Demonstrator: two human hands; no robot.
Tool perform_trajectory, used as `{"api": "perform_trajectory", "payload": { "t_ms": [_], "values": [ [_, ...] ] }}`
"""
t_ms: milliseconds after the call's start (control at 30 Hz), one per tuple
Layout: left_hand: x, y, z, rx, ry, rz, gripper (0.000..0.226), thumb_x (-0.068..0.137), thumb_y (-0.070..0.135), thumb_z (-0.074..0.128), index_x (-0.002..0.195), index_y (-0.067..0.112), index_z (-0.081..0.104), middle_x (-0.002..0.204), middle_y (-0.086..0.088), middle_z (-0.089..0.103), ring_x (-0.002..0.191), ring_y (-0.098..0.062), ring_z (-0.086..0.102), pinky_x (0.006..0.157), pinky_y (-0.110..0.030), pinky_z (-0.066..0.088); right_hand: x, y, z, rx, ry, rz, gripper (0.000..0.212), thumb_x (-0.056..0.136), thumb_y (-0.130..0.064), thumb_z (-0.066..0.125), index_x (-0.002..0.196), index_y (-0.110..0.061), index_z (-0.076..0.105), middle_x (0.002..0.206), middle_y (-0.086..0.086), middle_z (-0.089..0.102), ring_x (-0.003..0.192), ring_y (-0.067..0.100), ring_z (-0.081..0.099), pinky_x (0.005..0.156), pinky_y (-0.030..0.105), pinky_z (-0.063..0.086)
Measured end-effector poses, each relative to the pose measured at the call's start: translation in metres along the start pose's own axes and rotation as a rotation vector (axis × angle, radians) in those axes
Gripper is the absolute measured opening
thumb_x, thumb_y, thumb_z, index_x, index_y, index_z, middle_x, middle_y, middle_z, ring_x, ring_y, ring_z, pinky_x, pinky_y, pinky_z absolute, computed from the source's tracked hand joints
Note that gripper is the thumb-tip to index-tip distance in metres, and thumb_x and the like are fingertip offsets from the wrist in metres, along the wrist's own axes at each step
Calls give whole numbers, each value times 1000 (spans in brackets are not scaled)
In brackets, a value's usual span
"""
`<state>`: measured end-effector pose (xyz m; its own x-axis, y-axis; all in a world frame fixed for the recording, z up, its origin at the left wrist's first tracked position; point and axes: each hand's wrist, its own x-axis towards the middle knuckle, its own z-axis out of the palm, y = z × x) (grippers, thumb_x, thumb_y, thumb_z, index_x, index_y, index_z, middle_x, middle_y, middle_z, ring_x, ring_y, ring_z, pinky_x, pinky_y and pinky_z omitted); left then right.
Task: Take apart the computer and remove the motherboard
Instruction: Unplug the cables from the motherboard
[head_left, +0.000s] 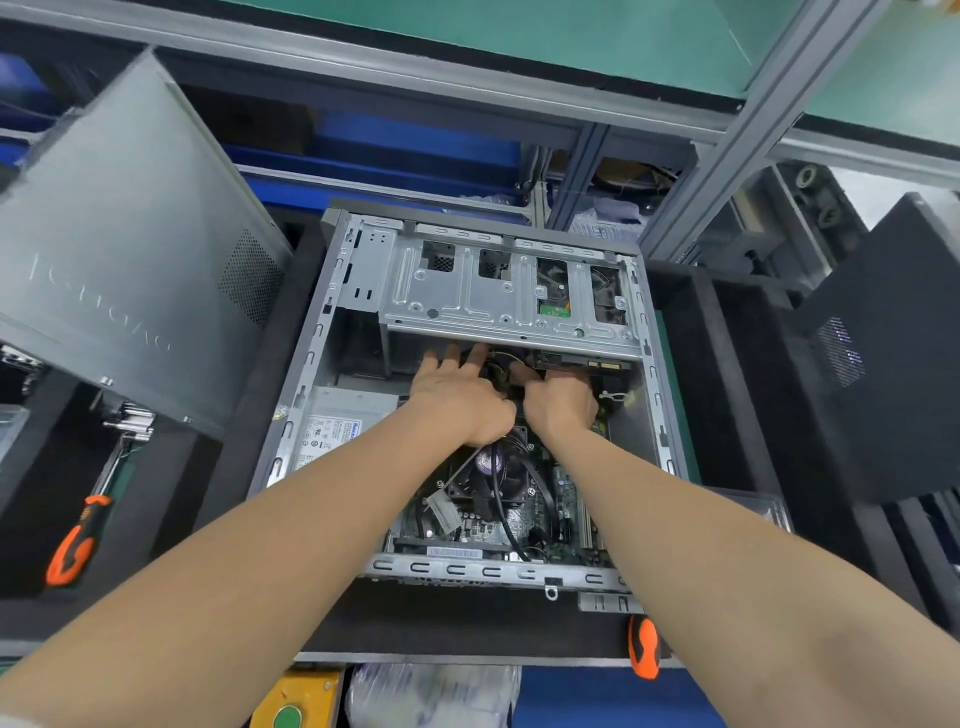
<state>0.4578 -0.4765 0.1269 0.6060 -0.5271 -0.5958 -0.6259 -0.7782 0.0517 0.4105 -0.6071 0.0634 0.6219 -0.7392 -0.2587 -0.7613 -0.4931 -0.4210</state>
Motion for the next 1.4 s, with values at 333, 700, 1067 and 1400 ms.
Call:
{"api": "perform_trajectory", "payload": {
  "t_ms": [333,700,1067,1400],
  "values": [
    [0,1,0,15,-15,-6,69,94,47,17,162,36,24,171,-4,-17,156,-37,-12,122,-59,-8,0,-1,-3,12,-21,23,49,99,-51,57,65,-16,55,86,9,63,80,28,55,70,31,37],
    [0,1,1,14,-7,-13,67,96,47,17,162,35,25,171,-4,-17,156,-38,-12,122,-59,-6,-1,-3,-5,-24,-29,17,37,101,-47,55,82,-17,65,107,14,73,85,28,54,75,32,37],
    [-3,1,1,-25,-4,-6,63,100,48,20,162,37,25,170,-5,-19,156,-35,-16,122,-56,-9,-2,-8,-6,209,-45,99,54,98,-51,61,61,-13,50,90,11,66,82,26,56,74,30,44],
    [-2,-3,2,-148,103,20,55,96,54,35,146,42,53,163,-12,29,149,-38,21,118,-59,12,-13,-8,-13,312,51,-21,10,102,-18,62,93,-17,57,91,2,57,82,19,53,68,24,39]
  ]
}}
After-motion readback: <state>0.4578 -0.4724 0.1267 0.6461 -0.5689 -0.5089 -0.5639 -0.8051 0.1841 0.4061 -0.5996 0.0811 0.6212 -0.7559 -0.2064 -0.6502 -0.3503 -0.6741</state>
